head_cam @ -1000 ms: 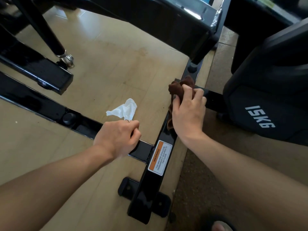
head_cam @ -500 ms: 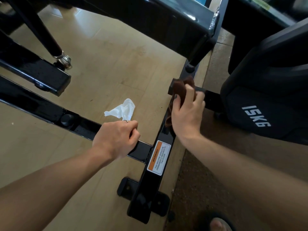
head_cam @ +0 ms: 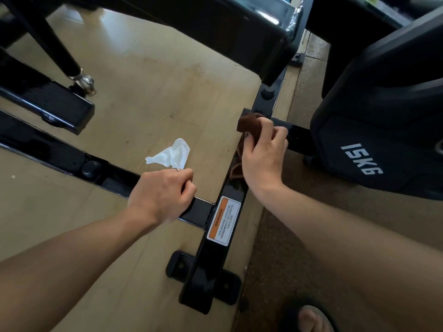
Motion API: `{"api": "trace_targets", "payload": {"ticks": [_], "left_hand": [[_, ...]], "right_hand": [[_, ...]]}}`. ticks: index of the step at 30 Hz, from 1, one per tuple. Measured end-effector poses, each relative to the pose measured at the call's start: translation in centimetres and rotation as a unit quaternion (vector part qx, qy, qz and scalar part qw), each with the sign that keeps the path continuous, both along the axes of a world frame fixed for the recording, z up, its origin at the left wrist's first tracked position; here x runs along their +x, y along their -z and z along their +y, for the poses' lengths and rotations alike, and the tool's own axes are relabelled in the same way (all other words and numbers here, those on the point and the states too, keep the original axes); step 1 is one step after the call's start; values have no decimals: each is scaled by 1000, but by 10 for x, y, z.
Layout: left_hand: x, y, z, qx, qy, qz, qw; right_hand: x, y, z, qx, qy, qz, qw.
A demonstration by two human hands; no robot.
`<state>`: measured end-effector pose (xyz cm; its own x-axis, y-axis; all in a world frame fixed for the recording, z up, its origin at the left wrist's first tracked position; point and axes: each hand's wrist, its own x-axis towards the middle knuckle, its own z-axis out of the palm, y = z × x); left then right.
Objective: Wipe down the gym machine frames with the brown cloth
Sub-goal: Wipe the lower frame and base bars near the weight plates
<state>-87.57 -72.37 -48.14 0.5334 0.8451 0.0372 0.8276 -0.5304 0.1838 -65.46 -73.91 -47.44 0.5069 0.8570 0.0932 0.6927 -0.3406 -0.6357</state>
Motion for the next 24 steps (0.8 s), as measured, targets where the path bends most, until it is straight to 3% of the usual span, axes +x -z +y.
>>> {"api": "trace_targets", "payload": {"ticks": [3, 7, 10, 14, 19, 21, 24], "left_hand": [[0, 0, 1, 2, 4, -2, 1000], [0, 1, 1, 10, 6, 14, 1000], [0, 0, 1, 15, 13, 14, 1000], [0, -1, 1, 1, 14, 24, 1000], [0, -2, 3, -13, 8, 32, 999], [0, -3, 3, -20, 19, 29, 999], [-1, -2, 3, -17, 18, 29, 999]], "right_hand": [[-16, -1, -21, -15, -43, -85, 995], [-55, 9, -106, -4, -182, -147, 972], [-67, 20, -150, 18, -301, -170, 938], [-32, 14, -127, 44, -429, -218, 875], [-6, 5, -71, 9, -224, -190, 956], [-17, 5, -79, 3, -224, -219, 950], [-43, 7, -124, 29, -339, -226, 913]]}}
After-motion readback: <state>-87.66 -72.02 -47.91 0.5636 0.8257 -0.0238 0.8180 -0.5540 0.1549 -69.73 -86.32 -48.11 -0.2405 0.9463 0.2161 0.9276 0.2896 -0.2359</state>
